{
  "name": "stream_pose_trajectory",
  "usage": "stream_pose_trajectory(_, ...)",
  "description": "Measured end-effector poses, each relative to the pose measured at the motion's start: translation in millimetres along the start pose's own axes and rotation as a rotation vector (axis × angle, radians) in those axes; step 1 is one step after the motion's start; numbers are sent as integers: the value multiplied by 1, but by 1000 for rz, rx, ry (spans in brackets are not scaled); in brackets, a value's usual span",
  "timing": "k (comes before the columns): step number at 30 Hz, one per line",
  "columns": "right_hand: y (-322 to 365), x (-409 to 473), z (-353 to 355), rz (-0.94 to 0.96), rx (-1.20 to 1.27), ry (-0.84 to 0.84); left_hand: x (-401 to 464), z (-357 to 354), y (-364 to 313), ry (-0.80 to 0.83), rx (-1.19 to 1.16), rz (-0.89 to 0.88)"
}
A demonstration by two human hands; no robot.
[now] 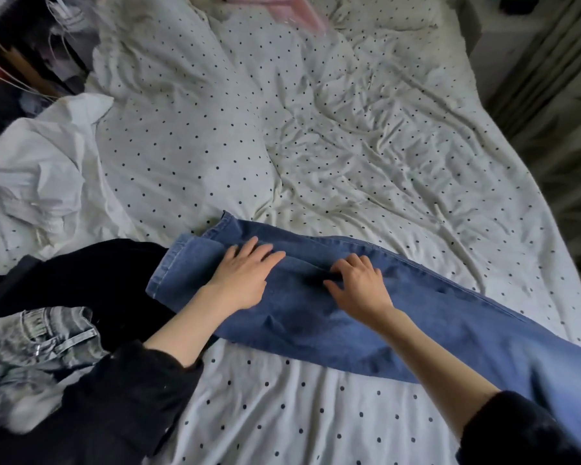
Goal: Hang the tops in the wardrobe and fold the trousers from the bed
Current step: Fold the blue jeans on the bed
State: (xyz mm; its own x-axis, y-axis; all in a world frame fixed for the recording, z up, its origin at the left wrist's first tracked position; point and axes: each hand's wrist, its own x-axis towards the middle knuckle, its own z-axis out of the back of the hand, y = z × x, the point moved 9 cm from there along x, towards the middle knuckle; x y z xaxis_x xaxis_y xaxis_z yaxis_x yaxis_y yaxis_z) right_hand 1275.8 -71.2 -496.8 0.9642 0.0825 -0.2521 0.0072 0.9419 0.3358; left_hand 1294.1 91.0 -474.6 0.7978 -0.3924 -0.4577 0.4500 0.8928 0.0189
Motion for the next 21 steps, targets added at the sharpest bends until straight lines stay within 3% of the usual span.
stream_pose_trajectory(3, 6, -25, 5, 111, 96, -20, 4, -1, -7, 10, 50, -76)
stream_pose_trajectory(5, 5, -49, 6, 123, 128, 54, -13, -6, -23, 72, 25, -125)
stream_pose_trajectory(6, 6, -60, 1, 119, 133, 125, -24, -14, -32, 162, -8, -139)
stream_pose_trajectory(9, 6, -100, -19, 108, 67, 442, -68, -53, -59, 628, -129, -164)
stream_pose_trajectory(11, 0, -114, -22, 72, 65, 511, -80, -65, -64, 786, -305, -114)
stream_pose_trajectory(13, -12, -106, -7, 25, 70, 373, -59, -51, -55, 597, -414, -72)
stream_pose_trajectory(15, -24, -88, 14, -27, 72, 159, -30, -20, -29, 163, -435, 22)
stream_pose_trajectory(17, -27, -66, 25, -34, 57, 21, -17, 1, -3, -148, -453, 94)
stream_pose_trajectory(21, -38, -14, 24, -106, -11, -38, 11, -5, 56, -278, -340, 241)
